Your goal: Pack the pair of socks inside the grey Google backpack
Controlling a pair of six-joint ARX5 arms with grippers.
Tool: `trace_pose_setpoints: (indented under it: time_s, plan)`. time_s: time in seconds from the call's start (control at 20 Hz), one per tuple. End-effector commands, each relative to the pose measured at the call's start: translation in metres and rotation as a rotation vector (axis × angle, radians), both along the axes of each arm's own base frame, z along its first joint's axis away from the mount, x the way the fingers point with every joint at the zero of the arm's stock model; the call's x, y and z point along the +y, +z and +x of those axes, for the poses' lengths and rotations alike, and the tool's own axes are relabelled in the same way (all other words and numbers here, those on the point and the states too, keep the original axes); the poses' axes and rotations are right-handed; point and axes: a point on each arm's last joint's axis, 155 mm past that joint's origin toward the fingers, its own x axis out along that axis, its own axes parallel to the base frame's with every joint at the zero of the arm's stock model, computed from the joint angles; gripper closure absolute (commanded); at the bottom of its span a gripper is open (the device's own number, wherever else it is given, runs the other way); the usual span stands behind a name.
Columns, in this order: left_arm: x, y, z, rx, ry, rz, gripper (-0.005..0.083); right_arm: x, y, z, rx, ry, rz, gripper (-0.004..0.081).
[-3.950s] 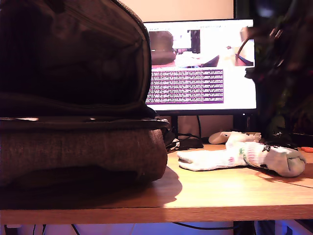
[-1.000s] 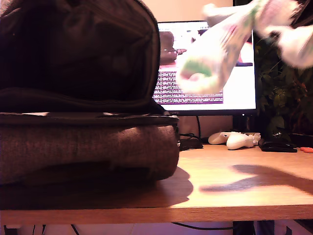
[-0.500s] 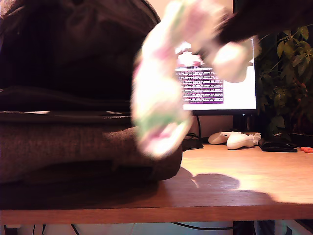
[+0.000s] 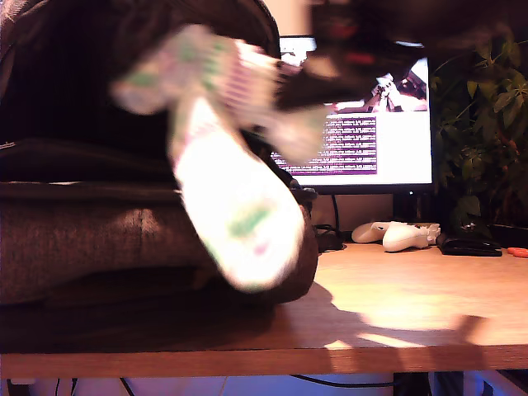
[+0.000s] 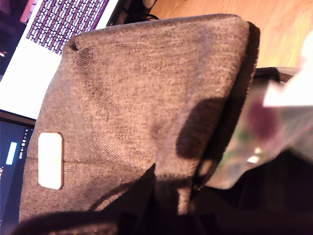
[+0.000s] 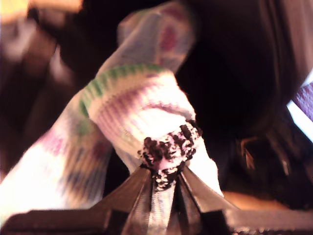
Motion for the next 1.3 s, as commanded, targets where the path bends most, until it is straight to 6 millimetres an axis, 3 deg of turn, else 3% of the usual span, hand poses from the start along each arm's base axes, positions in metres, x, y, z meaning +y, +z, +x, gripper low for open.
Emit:
trace_pose_setpoints:
  time_s: [0.0, 0.35, 0.7, 0.8, 0.95, 1.1, 1.25]
  plan:
    - [-0.011, 0.02, -0.001, -0.029, -0.031, -0.061, 0.0797, 0.017, 0.023, 0.007, -0.037, 0.019, 0.032, 0.0782]
    - [-0.009, 0.016, -0.003, -0.018, -0.031, -0.048, 0.0797, 0.074, 0.015, 0.042, -0.036, 0.104, -0.046, 0.0782]
    - [-0.009, 0.016, -0.003, -0.016, -0.031, -0.046, 0.0797, 0.091, -0.005, 0.096, -0.047, 0.046, -0.047, 0.0782]
    - [-0.009, 0.016, -0.003, -0.016, -0.031, -0.046, 0.0797, 0.09, 0.003, 0.108, -0.056, -0.018, 0.026, 0.0782]
    - [-0.009, 0.016, -0.003, -0.016, -0.031, -0.046, 0.0797, 0.088, 0.034, 0.117, -0.061, -0.084, 0.21, 0.0782]
    - [-0.009, 0.016, -0.003, -0.016, -0.033, -0.047, 0.0797, 0.07, 0.059, 0.133, -0.057, -0.212, 0.381, 0.0782]
    - [-0.012, 0.016, -0.005, -0.01, -0.046, -0.055, 0.0797, 0.053, 0.046, 0.147, -0.003, -0.35, 0.435, 0.0782]
